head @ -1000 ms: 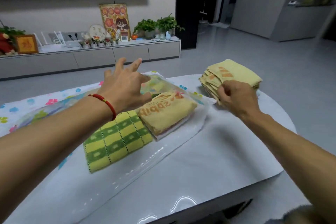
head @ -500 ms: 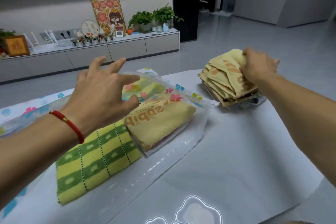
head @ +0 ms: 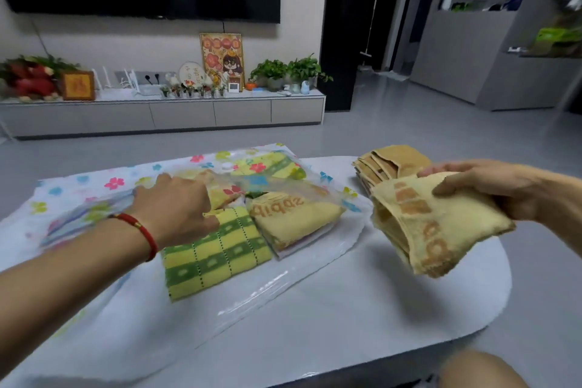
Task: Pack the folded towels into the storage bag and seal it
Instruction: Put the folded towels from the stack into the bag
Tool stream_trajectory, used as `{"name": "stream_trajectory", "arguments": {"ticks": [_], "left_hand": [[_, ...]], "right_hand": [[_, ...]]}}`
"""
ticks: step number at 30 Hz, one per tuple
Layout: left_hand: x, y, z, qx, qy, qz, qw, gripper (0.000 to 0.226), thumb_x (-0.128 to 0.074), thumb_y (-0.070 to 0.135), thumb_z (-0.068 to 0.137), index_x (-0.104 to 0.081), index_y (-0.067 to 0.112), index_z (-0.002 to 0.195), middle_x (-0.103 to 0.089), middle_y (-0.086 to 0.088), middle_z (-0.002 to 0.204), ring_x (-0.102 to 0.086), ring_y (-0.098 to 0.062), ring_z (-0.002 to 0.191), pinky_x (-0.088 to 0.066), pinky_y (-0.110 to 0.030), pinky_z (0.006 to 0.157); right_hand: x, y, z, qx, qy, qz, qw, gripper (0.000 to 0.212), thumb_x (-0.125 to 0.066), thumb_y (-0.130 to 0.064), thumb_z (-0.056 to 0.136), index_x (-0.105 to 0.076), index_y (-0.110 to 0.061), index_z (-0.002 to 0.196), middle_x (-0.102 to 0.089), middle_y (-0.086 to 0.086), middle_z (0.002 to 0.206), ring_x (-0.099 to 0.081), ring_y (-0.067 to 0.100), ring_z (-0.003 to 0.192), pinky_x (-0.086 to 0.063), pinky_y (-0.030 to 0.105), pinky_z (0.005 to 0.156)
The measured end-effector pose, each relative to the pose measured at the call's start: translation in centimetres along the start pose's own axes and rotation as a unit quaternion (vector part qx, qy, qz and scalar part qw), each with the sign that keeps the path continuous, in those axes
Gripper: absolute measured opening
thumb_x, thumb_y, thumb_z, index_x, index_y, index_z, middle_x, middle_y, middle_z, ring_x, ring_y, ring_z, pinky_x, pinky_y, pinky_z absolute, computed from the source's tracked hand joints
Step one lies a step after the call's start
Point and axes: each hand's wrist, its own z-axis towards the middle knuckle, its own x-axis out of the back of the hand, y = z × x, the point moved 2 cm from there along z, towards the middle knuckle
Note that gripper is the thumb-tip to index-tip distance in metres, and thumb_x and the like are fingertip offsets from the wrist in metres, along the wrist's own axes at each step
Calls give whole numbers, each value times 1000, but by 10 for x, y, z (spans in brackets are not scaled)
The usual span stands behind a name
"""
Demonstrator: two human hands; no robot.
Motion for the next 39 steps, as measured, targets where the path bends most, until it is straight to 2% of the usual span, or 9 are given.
{"name": "stream_trajectory", "arguments": {"ticks": [6,11,16,21,24,27,31,34,39], "left_hand": [[-36,-61,-63,-30,-26,-36,999,72,-54,63,80,-38,40,146,-38,9,153,-43,-28,133,-46,-48,102],[-12,-67,-69,-54,33,-89,994,76,-59,51,82,-27,39,150,-15,11,165,-35,-29,140,-39,-52,108],[16,-67,-57,-7,43,-109,993,75,-59,43,82,-28,32,150,-13,10,165,-29,-34,140,-38,-61,104],[13,-66,-59,-2,33,-113,993,74,-61,39,81,-30,34,148,-12,11,165,-27,-34,140,-37,-61,105],[6,-65,-62,-7,36,-105,994,68,-58,41,83,-33,36,146,-11,12,165,-27,-33,140,-39,-59,104],[1,-63,-64,-11,39,-110,993,69,-56,41,84,-30,39,148,-9,15,165,-24,-33,142,-39,-59,104],[-4,-59,-60,-8,55,-103,993,70,-56,42,84,-29,37,149,-8,11,165,-17,-34,146,-35,-61,108],[-9,-49,-53,-21,82,-71,994,69,-57,48,84,-34,34,148,-3,4,166,-2,-36,149,-26,-64,113],[-12,-16,-24,-91,138,-14,986,58,-65,55,78,-55,37,133,-3,-1,166,10,-37,149,-15,-73,111]], "right_hand": [[-109,29,-53,-31,-158,137,977,45,-62,7,85,-68,-7,128,-70,26,127,-71,41,105,-63,49,79],[-237,32,-42,-47,-228,191,954,37,-50,11,97,-64,0,129,-66,31,130,-66,41,114,-56,48,93],[-349,-2,9,50,-131,393,909,36,-54,8,97,-66,-9,126,-73,23,120,-73,31,92,-64,38,70],[-404,37,62,15,-9,207,978,39,-62,-1,95,-64,-13,132,-66,13,112,-66,24,71,-59,28,48],[-417,54,79,71,65,162,982,36,-65,-3,94,-68,-15,127,-67,12,125,-71,30,98,-64,43,82],[-416,60,78,146,122,120,974,35,-65,-10,95,-69,-20,128,-69,4,129,-64,18,113,-54,34,99],[-403,67,79,135,61,100,984,40,-67,-19,97,-62,-23,136,-72,12,123,-74,27,98,-63,44,84],[-372,61,69,145,8,-47,988,52,-65,-29,95,-54,-27,146,-74,-1,91,-70,14,58,-58,23,56],[-256,54,51,103,-94,-217,966,28,-64,-26,95,-73,-18,120,-76,5,85,-70,17,53,-53,25,46]]}}
